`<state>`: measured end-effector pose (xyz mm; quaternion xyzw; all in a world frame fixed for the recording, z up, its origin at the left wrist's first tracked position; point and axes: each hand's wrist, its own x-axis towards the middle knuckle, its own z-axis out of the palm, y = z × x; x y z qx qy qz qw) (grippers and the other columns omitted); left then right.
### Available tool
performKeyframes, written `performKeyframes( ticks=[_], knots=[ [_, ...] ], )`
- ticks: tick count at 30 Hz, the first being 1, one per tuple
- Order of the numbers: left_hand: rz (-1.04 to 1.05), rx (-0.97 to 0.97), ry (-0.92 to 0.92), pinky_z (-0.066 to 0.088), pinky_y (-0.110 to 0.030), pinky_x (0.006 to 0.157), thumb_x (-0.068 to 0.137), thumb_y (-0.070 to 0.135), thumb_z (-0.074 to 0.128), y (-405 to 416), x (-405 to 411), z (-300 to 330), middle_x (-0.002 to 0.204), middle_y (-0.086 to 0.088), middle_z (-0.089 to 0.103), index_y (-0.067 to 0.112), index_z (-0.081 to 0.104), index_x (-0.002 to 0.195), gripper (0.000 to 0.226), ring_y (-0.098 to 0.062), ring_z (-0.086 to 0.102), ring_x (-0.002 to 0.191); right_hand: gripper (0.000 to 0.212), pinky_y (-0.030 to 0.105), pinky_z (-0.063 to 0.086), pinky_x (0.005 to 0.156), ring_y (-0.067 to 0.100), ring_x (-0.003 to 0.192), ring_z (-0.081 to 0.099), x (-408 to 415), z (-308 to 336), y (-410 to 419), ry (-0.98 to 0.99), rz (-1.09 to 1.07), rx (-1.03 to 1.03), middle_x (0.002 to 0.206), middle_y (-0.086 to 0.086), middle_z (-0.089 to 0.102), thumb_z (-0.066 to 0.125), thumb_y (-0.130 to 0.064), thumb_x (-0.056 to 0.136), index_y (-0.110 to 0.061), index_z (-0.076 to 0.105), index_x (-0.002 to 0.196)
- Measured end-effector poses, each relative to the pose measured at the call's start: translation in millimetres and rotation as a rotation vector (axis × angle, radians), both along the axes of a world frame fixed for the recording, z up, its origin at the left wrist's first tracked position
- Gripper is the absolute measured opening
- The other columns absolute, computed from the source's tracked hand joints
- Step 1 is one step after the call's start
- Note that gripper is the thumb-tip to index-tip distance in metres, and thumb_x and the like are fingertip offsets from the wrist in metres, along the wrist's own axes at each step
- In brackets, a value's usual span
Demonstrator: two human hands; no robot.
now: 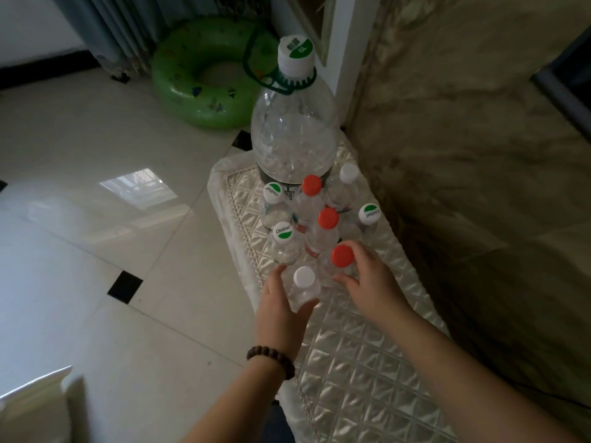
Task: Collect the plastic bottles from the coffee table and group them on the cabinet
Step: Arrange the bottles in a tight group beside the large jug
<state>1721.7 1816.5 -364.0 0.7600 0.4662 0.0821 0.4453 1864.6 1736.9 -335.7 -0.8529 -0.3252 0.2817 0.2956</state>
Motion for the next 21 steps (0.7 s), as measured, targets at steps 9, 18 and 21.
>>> performKeyframes(
  ticks=[9,18,21],
  knots=[
    [0.049,-0.092,-0.044,0.044,-0.032,0.098,0.066,0.032,0.083,6,1,-8,0.14,0.004,0.045,0.026,0.023,0.14,0.095,-0.014,0.048,0.124,0.057,0.02,0.037,0.091,0.013,0.119,0.05,-2,-3,-1,0.025,0.007,0.034,0.131,-0.002,0.051,0.07,-0.022,0.082,-0.025,0.044,0.133],
    [-0.071,-0.196,0.003,0.021,-0.039,0.115,0.044,0.047,0.089,38,-17,-19,0.157,0.01,0.004,0.036,-0.011,0.147,0.144,-0.007,0.011,0.142,0.123,0.029,0.032,0.103,0.024,0.14,0.028,19,-18,-33,0.095,-0.155,-0.168,0.156,0.01,0.02,0.085,-0.04,0.06,-0.019,0.006,0.151],
    [-0.153,-0.232,0.043,0.023,-0.046,0.115,0.042,0.047,0.09,51,-8,-23,0.158,0.013,-0.001,0.046,-0.022,0.141,0.149,-0.011,0.009,0.144,0.137,0.024,0.022,0.104,0.02,0.145,0.015,34,-26,-26,0.115,-0.146,-0.109,0.16,0.004,0.005,0.088,-0.034,0.057,-0.023,-0.012,0.15]
  ],
)
